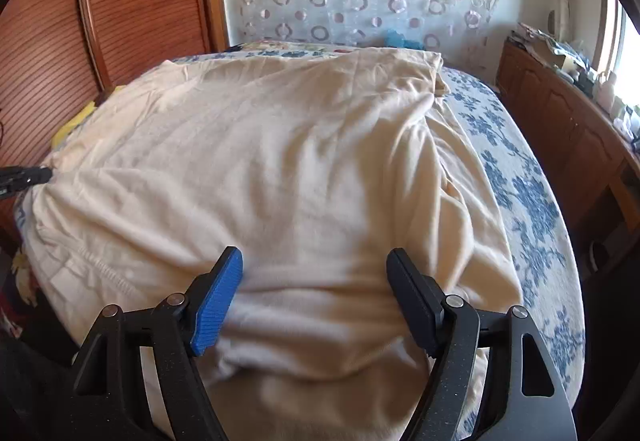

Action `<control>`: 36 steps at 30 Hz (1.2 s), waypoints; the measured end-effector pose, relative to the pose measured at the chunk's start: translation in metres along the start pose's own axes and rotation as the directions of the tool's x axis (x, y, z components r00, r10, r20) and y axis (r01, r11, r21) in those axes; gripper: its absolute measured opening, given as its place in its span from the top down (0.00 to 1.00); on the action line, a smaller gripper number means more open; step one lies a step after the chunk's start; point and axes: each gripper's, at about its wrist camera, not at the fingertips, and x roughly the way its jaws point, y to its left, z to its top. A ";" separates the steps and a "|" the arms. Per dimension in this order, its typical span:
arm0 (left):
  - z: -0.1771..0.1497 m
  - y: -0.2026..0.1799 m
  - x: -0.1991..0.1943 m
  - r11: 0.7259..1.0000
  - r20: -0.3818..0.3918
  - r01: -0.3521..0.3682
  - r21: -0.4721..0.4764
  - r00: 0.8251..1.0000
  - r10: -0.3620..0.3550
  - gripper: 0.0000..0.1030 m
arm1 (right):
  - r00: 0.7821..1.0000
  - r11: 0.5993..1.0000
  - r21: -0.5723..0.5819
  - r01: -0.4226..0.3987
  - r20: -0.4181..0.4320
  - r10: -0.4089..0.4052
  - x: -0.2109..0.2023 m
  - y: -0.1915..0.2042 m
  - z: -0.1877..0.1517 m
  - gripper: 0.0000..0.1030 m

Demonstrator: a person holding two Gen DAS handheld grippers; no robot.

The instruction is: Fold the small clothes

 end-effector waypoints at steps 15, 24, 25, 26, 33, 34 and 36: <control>0.107 -0.129 -0.010 0.953 0.147 0.239 0.184 0.952 -0.268 0.99 | 0.996 0.989 0.140 0.048 0.072 -0.058 -0.062 -0.060 -0.025 0.29; 0.148 -0.215 -0.004 0.894 0.125 0.303 0.331 0.925 -0.360 0.99 | 0.994 0.988 0.147 0.053 0.091 -0.066 -0.079 -0.072 -0.035 0.38; 0.152 -0.227 -0.002 0.885 0.118 0.312 0.345 0.921 -0.371 0.99 | 0.994 0.988 0.147 0.049 0.087 -0.062 -0.080 -0.073 -0.038 0.40; 0.153 -0.236 0.000 0.882 0.116 0.313 0.353 0.920 -0.374 0.99 | 0.995 0.988 0.150 0.044 0.084 -0.057 -0.081 -0.074 -0.041 0.45; 0.152 -0.254 0.022 0.870 0.011 0.333 0.363 0.932 -0.361 0.66 | 0.999 0.983 0.181 -0.009 0.050 0.000 -0.072 -0.082 -0.054 0.65; 0.151 -0.252 0.019 0.873 0.017 0.332 0.357 0.932 -0.361 0.56 | 0.999 0.984 0.178 -0.009 0.053 0.000 -0.072 -0.081 -0.054 0.65; 0.151 -0.252 0.017 0.874 0.018 0.333 0.354 0.932 -0.363 0.46 | 0.998 0.984 0.175 -0.018 0.057 0.008 -0.072 -0.079 -0.053 0.65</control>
